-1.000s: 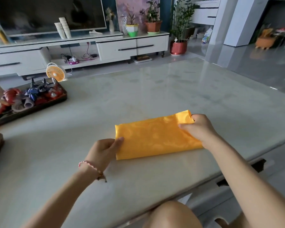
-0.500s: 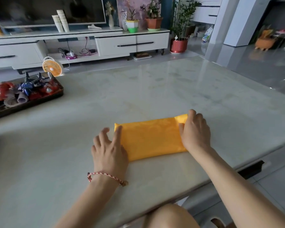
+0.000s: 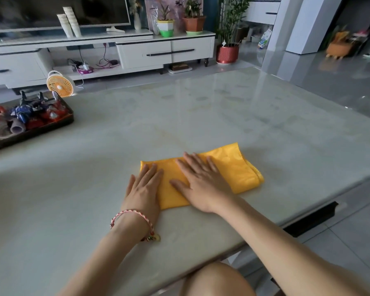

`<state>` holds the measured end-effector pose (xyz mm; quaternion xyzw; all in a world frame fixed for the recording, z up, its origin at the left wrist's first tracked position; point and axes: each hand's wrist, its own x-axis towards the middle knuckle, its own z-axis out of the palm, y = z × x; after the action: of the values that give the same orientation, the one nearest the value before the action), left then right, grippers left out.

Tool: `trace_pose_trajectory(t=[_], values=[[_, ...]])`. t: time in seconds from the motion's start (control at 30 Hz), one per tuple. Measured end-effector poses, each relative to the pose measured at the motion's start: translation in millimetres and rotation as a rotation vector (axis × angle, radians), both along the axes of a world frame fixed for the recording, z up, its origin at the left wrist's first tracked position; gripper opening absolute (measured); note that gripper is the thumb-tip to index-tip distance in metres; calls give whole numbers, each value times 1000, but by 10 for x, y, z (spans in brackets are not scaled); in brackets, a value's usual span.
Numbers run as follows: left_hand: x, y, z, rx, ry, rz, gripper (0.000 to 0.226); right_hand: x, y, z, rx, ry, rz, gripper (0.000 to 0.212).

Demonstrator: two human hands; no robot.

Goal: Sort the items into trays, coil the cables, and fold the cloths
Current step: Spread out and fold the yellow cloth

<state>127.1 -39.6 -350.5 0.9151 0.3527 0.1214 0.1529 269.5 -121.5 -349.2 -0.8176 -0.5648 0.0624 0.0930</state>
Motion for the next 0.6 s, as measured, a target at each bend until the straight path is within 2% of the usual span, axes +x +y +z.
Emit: trace_pose_trajectory(t=[0.13,0.3,0.43,0.5,0.6], values=[[-50,-62,6,-14,15,153,60,355,-174,-12,-80,-13,-180,68],[-39,-100,2,-89,-162,362,55,461,-264,24,-82,-40,-303,66],[-8,-103,86,-161,-129,344,42,245,-177,148,69,-187,-273,67],[-1,-122,197,-250,-246,300,20,129,-111,256,173,-89,-148,77],[-115,-113,433,-418,-533,179,26,-44,-1,631,273,388,-39,81]])
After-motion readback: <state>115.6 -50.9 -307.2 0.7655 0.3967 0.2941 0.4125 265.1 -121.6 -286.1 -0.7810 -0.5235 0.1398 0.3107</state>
